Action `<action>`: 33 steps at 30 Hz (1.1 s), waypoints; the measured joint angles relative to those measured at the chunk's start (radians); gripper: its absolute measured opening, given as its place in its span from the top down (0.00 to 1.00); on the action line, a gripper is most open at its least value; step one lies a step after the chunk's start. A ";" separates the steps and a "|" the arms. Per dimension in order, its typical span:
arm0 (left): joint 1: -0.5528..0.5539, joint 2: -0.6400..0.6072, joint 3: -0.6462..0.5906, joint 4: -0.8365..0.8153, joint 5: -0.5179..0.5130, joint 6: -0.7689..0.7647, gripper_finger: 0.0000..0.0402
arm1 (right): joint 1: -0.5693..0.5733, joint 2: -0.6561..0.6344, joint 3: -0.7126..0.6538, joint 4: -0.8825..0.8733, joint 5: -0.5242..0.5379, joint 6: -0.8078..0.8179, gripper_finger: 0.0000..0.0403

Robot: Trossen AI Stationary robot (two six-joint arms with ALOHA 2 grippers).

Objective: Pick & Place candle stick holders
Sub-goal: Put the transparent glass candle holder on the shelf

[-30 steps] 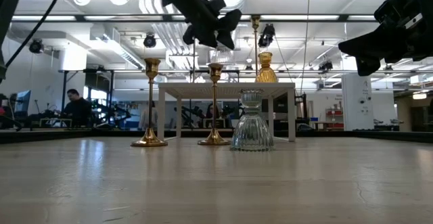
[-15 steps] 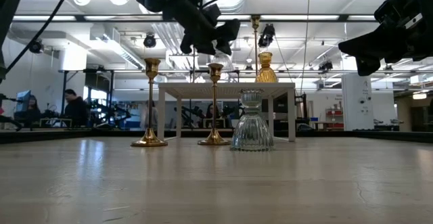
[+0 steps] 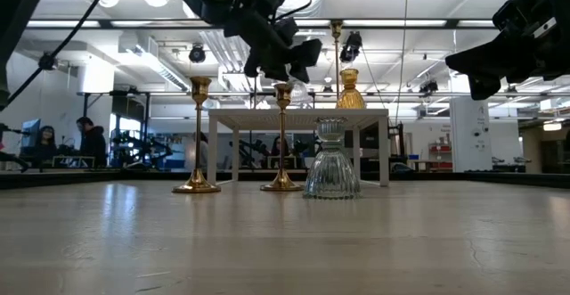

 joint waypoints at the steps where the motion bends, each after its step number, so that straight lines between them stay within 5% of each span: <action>1: 0.004 0.003 0.001 -0.005 -0.001 0.000 0.64 | 0.000 0.000 0.000 0.000 0.000 0.000 0.98; 33: 0.065 0.078 0.045 -0.008 0.048 0.029 0.64 | 0.000 0.000 0.000 0.000 0.001 0.000 0.98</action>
